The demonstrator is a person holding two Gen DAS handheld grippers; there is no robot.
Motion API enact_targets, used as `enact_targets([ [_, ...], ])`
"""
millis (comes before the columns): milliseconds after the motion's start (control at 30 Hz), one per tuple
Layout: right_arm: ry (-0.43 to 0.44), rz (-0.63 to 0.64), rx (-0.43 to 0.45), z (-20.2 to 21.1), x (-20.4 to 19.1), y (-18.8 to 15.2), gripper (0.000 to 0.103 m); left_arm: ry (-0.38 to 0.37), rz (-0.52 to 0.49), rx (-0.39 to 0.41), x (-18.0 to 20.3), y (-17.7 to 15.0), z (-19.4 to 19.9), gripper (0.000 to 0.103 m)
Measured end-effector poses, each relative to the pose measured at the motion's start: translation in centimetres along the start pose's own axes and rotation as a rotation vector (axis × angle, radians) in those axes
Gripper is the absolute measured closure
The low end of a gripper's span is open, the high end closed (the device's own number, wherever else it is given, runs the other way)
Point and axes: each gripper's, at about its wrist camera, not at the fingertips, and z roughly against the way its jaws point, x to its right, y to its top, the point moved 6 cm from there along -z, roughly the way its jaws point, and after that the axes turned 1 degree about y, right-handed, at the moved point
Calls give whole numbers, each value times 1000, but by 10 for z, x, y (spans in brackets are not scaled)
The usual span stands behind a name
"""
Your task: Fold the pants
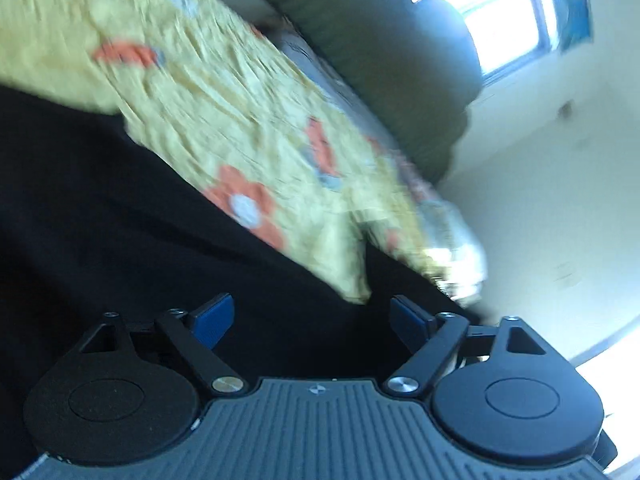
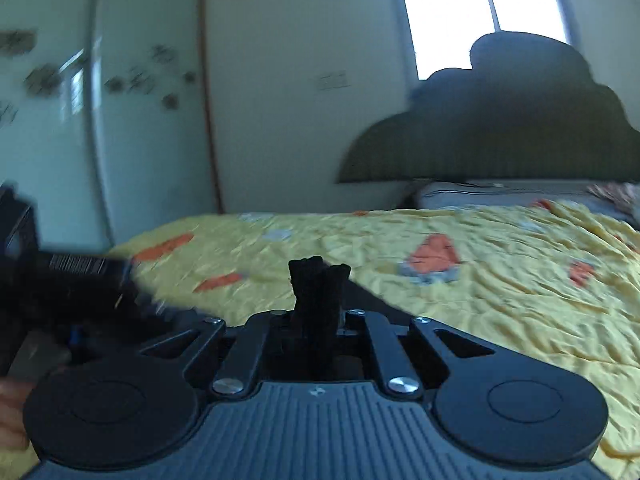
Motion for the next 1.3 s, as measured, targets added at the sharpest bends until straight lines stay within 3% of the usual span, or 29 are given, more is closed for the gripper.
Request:
enact_targets([
  [100, 27, 102, -48, -13, -38, -18, 96, -126, 143, -91, -6, 0, -22, 7],
  [233, 45, 122, -66, -8, -50, -27, 96, -162, 278, -139, -18, -6, -51, 9],
  [333, 66, 137, -70, 0, -55, -29, 95, -173, 298, -131, -21, -2, -63, 40],
  [367, 64, 150, -76, 0, -56, -31, 95, -155, 270, -132, -20, 1, -65, 65],
  [400, 67, 158, -84, -1, -58, -32, 95, -129, 231, -133, -18, 3, -65, 82],
  [500, 80, 156, -76, -4, -64, -29, 95, -40, 75, -87, -8, 13, -57, 99],
  [700, 172, 133, -82, -25, -83, -25, 95, 145, -190, 38, -5, 19, -26, 99],
  [767, 186, 139, -136, -36, -89, -35, 92, 208, -202, 39, -20, 15, -25, 99],
  [867, 179, 119, -243, -46, -89, -49, 77, 252, -217, 39, -34, 9, -23, 99],
  [967, 236, 73, -234, -30, -82, -45, 70, 244, -239, 40, -35, 10, -16, 99],
  [1000, 259, 43, -220, -23, -79, -40, 62, 245, -242, 34, -34, 11, -15, 87],
  [1100, 257, -34, -173, -8, -58, -31, 43, 294, -213, 74, -38, 20, -4, 73],
  [1167, 224, -49, -169, -6, -47, -32, 43, 341, -192, 141, -44, 31, 10, 65],
  [1300, 148, -90, -250, -21, -38, -47, 43, 439, -212, 211, -48, 44, 35, 60],
])
